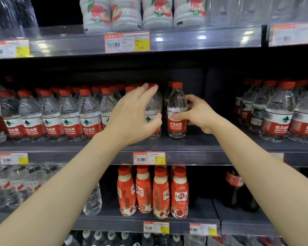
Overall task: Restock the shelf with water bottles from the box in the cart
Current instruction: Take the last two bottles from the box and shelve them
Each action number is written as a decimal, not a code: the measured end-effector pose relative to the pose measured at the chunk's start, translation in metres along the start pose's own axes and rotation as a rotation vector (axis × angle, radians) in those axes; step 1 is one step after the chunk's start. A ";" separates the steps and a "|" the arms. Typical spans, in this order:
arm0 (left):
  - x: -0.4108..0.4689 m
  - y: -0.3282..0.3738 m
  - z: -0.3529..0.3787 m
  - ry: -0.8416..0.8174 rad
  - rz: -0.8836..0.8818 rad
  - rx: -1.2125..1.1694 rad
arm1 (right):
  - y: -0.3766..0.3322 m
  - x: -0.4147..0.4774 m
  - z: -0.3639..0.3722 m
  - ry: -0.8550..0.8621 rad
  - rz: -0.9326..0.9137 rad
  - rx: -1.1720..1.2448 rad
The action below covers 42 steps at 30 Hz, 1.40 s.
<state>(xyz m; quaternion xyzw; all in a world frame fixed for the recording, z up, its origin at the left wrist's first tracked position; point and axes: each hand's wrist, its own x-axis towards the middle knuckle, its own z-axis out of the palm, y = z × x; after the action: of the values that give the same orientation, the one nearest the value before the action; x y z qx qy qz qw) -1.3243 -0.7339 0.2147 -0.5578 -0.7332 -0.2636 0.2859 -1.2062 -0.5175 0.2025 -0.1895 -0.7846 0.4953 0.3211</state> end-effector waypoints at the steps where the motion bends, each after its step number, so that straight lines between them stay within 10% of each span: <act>1: -0.001 0.001 0.002 -0.015 0.003 0.040 | 0.005 0.004 0.002 0.003 0.016 0.015; 42: -0.024 -0.024 0.024 0.064 0.011 0.093 | 0.042 0.108 0.012 0.074 0.106 -0.100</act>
<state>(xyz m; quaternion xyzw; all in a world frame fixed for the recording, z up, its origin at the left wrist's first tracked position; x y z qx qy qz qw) -1.3452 -0.7386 0.1792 -0.5391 -0.7322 -0.2454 0.3363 -1.2933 -0.4408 0.1955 -0.2646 -0.7849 0.4646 0.3132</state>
